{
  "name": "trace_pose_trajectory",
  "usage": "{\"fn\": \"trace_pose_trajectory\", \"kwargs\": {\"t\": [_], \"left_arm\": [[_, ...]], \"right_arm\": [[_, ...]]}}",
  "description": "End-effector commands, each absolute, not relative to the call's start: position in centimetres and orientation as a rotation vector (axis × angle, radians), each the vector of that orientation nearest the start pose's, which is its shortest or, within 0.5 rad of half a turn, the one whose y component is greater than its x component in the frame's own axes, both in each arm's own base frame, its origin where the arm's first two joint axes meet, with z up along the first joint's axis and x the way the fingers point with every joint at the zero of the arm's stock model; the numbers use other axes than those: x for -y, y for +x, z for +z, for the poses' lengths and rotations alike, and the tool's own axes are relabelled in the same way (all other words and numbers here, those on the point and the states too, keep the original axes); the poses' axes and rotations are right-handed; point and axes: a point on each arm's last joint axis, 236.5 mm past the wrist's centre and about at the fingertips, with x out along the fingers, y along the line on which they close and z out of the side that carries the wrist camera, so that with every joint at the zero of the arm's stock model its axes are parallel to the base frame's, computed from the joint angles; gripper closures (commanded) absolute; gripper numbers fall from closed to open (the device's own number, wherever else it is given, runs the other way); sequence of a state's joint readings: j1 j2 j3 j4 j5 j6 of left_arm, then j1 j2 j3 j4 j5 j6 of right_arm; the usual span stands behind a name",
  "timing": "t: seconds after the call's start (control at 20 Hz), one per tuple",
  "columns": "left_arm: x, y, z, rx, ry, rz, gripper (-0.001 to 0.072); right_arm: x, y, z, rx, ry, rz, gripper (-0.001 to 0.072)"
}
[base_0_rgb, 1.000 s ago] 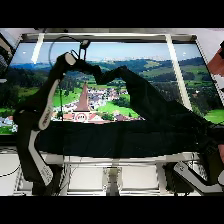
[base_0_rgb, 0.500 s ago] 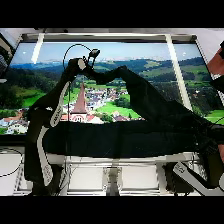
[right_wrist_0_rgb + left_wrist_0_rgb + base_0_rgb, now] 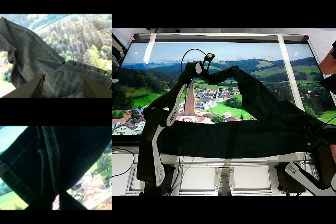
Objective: Fold the clothes and pants, and hang the long-sleeved shirts on hangers.
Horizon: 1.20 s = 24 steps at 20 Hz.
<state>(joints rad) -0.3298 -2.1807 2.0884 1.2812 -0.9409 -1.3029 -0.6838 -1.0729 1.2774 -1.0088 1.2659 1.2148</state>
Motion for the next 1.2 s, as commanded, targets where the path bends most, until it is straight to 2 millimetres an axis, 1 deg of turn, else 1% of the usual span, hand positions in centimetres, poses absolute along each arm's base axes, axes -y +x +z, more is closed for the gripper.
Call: {"fn": "trace_pose_trajectory", "kwargs": {"t": [0.0, 0.1, 0.15, 0.2, 0.25, 0.35, 0.4, 0.45, 0.55, 0.6, 0.65, 0.7, 0.75, 0.8, 0.85, 0.9, 0.95, 1.0, 1.15], "left_arm": [[25.9, 59.5, -7.3, -0.965, 0.102, -0.536, 0.0684], [25.8, 59.3, -7.2, -0.974, 0.103, -0.536, 0.0685], [25.1, 59.3, -6.8, -0.987, 0.095, -0.513, 0.0686], [23.5, 59.5, -5.9, -0.997, 0.09, -0.456, 0.0686], [21.3, 59.9, -4.5, -0.997, 0.094, -0.385, 0.0686], [14.8, 60.6, 0.2, -0.975, 0.083, -0.182, 0.0686], [11.1, 60.3, 3.2, -0.959, 0.073, -0.09, 0.0686], [7.8, 59.7, 6.3, -0.942, 0.069, -0.023, 0.0685], [1.1, 57.1, 12.4, -0.913, 0.056, 0.104, 0.0686], [-2.1, 55.2, 15.4, -0.9, 0.042, 0.168, 0.0686], [-4.8, 53.3, 17.8, -0.887, 0.023, 0.222, 0.0685], [-7.1, 51.4, 20.0, -0.876, -0.004, 0.269, 0.0686], [-9.0, 49.5, 21.7, -0.868, -0.028, 0.309, 0.0686], [-10.4, 47.9, 22.7, -0.871, -0.046, 0.342, 0.0685], [-11.5, 46.4, 23.0, -0.893, -0.05, 0.365, 0.0685], [-12.3, 45.1, 22.7, -0.936, -0.046, 0.378, 0.0685], [-12.9, 43.8, 21.7, -1.0, -0.04, 0.386, 0.0685], [-13.3, 42.6, 20.3, -1.072, -0.037, 0.39, 0.0685], [-14.3, 39.5, 14.6, -1.292, -0.042, 0.398, 0.0685]], "right_arm": [[13.4, 35.6, 15.4, -0.841, 0.42, -0.061, 0.0198], [13.4, 35.6, 15.4, -0.841, 0.42, -0.061, 0.0198], [13.4, 35.6, 15.4, -0.841, 0.422, -0.061, 0.0198], [13.3, 35.5, 15.3, -0.845, 0.424, -0.059, 0.0198], [13.1, 35.4, 15.2, -0.854, 0.426, -0.053, 0.0198], [12.7, 34.9, 15.0, -0.878, 0.432, -0.038, 0.0198], [12.4, 34.7, 14.8, -0.891, 0.435, -0.03, 0.0198], [12.2, 34.5, 14.7, -0.903, 0.437, -0.023, 0.0198], [11.9, 34.6, 14.8, -0.899, 0.447, -0.012, 0.0198], [11.6, 34.8, 15.0, -0.889, 0.461, 0.004, 0.0198], [11.2, 35.1, 15.1, -0.883, 0.476, 0.019, 0.0198], [10.8, 35.2, 15.0, -0.887, 0.483, 0.034, 0.0198], [10.4, 35.3, 14.7, -0.898, 0.478, 0.046, 0.0199], [9.7, 35.5, 14.4, -0.916, 0.468, 0.066, 0.0199], [9.1, 35.8, 13.8, -0.937, 0.458, 0.084, 0.0199], [8.4, 36.0, 13.1, -0.966, 0.441, 0.101, 0.0199], [7.8, 36.3, 12.2, -0.997, 0.425, 0.116, 0.0199], [7.3, 36.5, 11.2, -1.032, 0.407, 0.128, 0.0199], [6.4, 37.1, 8.4, -1.12, 0.376, 0.153, 0.02]]}}
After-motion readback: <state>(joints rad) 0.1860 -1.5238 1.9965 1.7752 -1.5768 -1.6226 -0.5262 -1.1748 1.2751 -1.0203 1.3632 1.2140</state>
